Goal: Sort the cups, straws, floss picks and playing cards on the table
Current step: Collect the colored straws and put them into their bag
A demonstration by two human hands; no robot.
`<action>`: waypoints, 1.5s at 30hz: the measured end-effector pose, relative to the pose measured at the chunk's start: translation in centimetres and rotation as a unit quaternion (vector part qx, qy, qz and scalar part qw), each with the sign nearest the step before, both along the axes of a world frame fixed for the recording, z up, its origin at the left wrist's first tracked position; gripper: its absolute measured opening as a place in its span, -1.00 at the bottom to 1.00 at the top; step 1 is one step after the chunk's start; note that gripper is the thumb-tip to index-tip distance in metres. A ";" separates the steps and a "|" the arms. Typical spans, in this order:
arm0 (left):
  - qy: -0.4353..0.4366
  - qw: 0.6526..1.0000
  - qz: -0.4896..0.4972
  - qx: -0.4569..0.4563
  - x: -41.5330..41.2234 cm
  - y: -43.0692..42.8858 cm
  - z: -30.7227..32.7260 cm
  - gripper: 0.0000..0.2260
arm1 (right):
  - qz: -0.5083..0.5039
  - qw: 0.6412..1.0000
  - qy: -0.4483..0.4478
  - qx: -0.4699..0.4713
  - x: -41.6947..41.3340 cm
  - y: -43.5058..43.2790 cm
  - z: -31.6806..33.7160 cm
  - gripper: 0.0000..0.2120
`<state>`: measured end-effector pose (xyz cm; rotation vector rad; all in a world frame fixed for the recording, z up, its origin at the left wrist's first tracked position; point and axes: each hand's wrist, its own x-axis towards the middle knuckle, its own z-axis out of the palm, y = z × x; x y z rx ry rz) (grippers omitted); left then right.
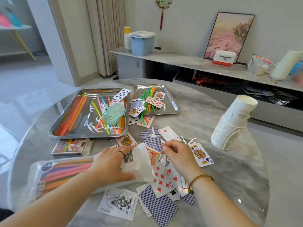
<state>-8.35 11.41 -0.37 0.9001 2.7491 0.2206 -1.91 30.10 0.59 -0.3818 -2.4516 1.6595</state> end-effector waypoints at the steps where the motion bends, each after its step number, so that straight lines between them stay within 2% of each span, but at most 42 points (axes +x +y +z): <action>1: -0.012 1.000 -0.004 0.000 -0.2 -0.2 -0.1 -0.10 | 0.006 1.000 -0.006 0.016 -0.1 -0.1 -0.3 -0.84; 3: -0.041 0.999 -0.007 0.002 -0.2 -0.5 0.2 0.03 | 0.019 0.999 -0.016 0.044 -0.1 -0.2 -0.7 -0.80; 4: -0.049 0.999 0.002 0.010 -0.2 -0.7 0.4 0.02 | 0.024 0.998 -0.018 0.055 0.0 -0.3 -0.8 -0.78; 7: -0.036 0.997 0.028 0.057 -1.0 -2.1 0.6 -0.40 | 0.033 0.995 -0.013 0.092 0.1 -0.8 -0.9 -0.82; 9: -0.018 0.996 0.042 0.075 -1.9 -3.9 0.6 -0.49 | 0.036 0.992 -0.009 0.117 0.2 -1.3 -1.0 -0.84; 14: 0.043 0.981 0.146 0.117 -6.1 -9.2 0.7 -0.58 | 0.018 0.991 0.022 0.128 -0.2 -2.4 -0.7 -0.68; 17: 0.053 0.970 0.218 0.090 -8.9 -11.6 0.4 -0.56 | 0.014 0.994 0.006 0.111 -1.5 -3.3 -0.3 -0.69; 20: 0.028 0.960 0.269 0.072 -10.9 -13.1 -0.3 -0.56 | 0.024 0.992 -0.004 0.122 -4.1 -4.9 0.5 -0.72; 23: -0.016 0.933 0.337 0.125 -12.1 -14.0 -1.1 -0.55 | 0.053 0.991 -0.003 0.125 -7.8 -7.4 1.5 -0.83; 26: -0.100 0.874 0.413 0.235 -13.2 -14.2 -1.8 -0.48 | 0.085 0.991 -0.015 0.105 -12.3 -10.8 1.7 -0.89; 28: -0.122 0.864 0.422 0.247 -13.7 -14.2 -2.3 -0.49 | 0.106 0.989 -0.039 0.098 -15.2 -13.8 1.3 -0.87; 31: -0.123 0.859 0.416 0.270 -14.5 -15.2 -2.3 -0.63 | 0.127 0.985 -0.081 0.088 -19.1 -18.6 0.0 -0.73; 34: -0.130 0.828 0.440 0.323 -15.1 -15.9 -2.1 -0.61 | 0.130 0.979 -0.122 0.103 -21.8 -22.1 -1.2 -0.67; 37: -0.147 0.802 0.452 0.362 -15.7 -16.5 -2.2 -0.62 | 0.113 0.971 -0.134 0.163 -24.8 -24.1 -2.3 -0.61; 42: -0.165 0.797 0.452 0.367 -16.1 -16.7 -2.6 -0.64 | 0.069 0.956 -0.172 0.229 -29.2 -25.5 -3.5 -0.53; 45: -0.159 0.805 0.447 0.357 -16.2 -16.8 -2.9 -0.65 | 0.060 0.944 -0.209 0.249 -30.6 -25.7 -3.6 -0.48</action>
